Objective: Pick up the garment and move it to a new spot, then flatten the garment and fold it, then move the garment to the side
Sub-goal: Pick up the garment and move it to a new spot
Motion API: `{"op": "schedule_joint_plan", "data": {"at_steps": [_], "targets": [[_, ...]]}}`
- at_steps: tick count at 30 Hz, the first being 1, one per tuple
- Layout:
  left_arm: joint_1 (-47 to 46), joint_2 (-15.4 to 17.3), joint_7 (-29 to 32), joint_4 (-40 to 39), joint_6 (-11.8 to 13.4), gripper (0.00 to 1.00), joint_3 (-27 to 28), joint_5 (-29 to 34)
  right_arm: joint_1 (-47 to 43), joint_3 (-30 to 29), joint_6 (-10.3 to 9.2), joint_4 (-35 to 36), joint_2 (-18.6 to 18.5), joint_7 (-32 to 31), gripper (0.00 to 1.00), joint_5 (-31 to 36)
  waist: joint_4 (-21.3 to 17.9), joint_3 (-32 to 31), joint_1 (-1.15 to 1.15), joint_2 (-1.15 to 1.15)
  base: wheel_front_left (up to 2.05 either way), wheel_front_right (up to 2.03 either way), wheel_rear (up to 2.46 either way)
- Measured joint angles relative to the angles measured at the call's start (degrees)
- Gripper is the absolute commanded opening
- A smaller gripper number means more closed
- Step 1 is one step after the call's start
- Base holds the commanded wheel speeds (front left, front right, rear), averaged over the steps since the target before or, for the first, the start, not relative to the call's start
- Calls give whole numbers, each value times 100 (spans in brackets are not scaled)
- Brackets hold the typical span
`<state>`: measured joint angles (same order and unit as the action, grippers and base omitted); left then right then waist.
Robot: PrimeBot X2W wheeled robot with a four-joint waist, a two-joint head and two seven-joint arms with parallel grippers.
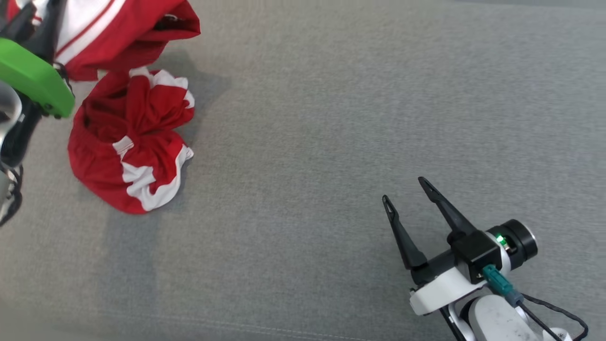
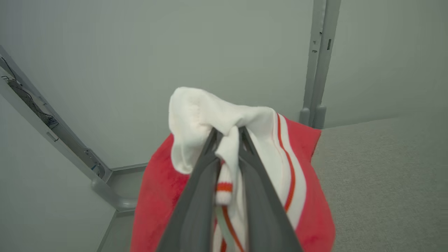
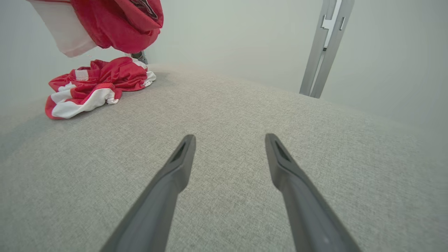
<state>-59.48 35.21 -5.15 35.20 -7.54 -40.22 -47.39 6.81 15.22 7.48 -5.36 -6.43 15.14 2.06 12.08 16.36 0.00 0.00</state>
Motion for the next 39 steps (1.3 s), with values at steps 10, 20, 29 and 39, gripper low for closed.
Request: {"op": "schedule_joint_plan", "data": {"at_steps": [10,20,29,39], "targets": [[-378,148,318,-1055,32,0,-21,27,-99,65,0,-31,248,0,100,-145,-908,-450,0,0,0,0,0],[-687,-371,409,-1846,210,0,-281,198,-136,-84,0,-5,343,0,100,-200,-2057,-686,0,0,0,0,0],[-853,-1417,114,-1118,192,0,-1201,925,-178,-159,0,135,346,0,100,-416,-2932,-636,0,0,0,0,0],[115,-2187,-936,334,252,0,-1897,1608,-57,-226,0,216,354,0,100,-460,-3180,-84,0,0,0,0,0]]}}
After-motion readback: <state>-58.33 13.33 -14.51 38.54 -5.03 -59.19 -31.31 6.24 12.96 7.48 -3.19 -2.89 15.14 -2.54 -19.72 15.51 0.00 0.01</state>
